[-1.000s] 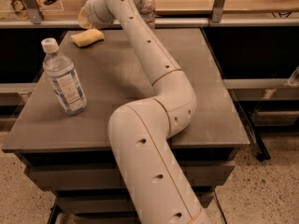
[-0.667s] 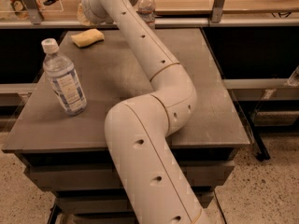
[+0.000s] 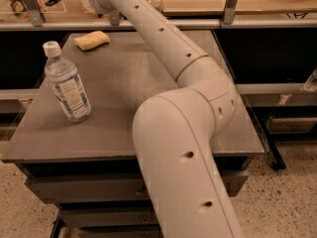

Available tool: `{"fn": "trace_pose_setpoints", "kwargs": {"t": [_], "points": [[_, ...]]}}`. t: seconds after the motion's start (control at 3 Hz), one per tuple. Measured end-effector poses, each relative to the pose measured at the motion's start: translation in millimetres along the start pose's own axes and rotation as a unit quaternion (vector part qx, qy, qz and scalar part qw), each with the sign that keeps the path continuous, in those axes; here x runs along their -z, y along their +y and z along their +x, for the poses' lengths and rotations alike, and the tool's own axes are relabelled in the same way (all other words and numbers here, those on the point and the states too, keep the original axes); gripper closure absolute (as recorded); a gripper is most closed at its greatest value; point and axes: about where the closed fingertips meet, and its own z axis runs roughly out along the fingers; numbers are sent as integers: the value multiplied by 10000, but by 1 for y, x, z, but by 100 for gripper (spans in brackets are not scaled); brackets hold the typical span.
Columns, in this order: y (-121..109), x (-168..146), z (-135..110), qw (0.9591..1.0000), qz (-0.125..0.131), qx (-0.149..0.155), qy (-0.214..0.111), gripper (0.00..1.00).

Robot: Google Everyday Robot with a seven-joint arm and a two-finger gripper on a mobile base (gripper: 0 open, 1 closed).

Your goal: Move sponge near blue plastic bottle

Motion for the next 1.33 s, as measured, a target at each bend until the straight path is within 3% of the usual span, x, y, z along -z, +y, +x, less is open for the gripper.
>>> {"fn": "trace_pose_setpoints", "kwargs": {"t": [0.33, 0.67, 1.0, 1.33], "points": [[4, 14, -17, 10000, 85, -1, -42, 14], [38, 11, -46, 9993, -264, 41, -243, 0], [59, 10, -65, 9980, -508, 86, -376, 0], [69, 9, -76, 9976, -576, 109, -375, 0]]}}
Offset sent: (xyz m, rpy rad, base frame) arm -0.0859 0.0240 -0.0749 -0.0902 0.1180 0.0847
